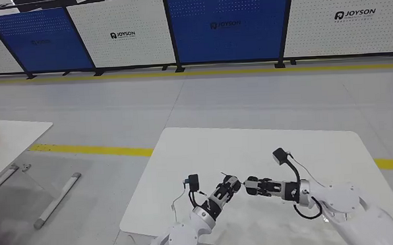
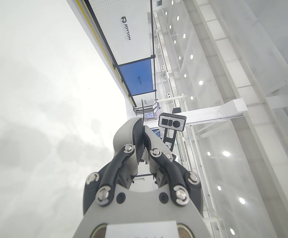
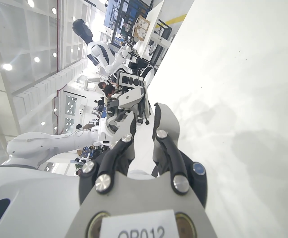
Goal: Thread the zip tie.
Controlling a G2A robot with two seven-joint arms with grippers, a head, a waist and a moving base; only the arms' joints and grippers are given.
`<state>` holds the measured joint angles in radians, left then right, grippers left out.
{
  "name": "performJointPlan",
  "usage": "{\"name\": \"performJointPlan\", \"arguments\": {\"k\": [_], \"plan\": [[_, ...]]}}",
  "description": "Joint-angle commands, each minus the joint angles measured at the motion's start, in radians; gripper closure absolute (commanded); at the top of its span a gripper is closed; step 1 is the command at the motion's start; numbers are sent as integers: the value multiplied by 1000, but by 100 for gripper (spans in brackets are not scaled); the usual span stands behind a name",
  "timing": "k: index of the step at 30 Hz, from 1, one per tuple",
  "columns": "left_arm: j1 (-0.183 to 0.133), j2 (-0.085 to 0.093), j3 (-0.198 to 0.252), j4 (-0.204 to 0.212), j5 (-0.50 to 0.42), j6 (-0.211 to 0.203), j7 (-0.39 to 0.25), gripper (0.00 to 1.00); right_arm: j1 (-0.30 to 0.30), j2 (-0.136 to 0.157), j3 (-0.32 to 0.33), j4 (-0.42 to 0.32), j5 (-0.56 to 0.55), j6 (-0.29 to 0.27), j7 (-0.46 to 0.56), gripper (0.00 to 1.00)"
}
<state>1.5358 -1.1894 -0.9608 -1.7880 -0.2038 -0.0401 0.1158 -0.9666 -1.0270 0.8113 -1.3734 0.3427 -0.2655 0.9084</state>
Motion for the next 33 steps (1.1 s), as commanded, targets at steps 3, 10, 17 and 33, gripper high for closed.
{"name": "performJointPlan", "arguments": {"k": [3, 10, 17, 33], "plan": [[1, -2, -4, 0, 1, 1, -2, 100, -2, -3, 7, 0, -6, 3, 1, 100], [-5, -1, -11, 1, 10, 20, -61, 14, -10, -4, 23, -14, -29, 11, 8, 100], [-5, -1, -11, 1, 10, 20, -61, 0, -18, -3, 39, -22, -37, 15, 8, 100], [-23, -3, -17, -2, 8, 27, -115, 0, -47, 0, 75, -32, -10, -7, 44, 100]]}}
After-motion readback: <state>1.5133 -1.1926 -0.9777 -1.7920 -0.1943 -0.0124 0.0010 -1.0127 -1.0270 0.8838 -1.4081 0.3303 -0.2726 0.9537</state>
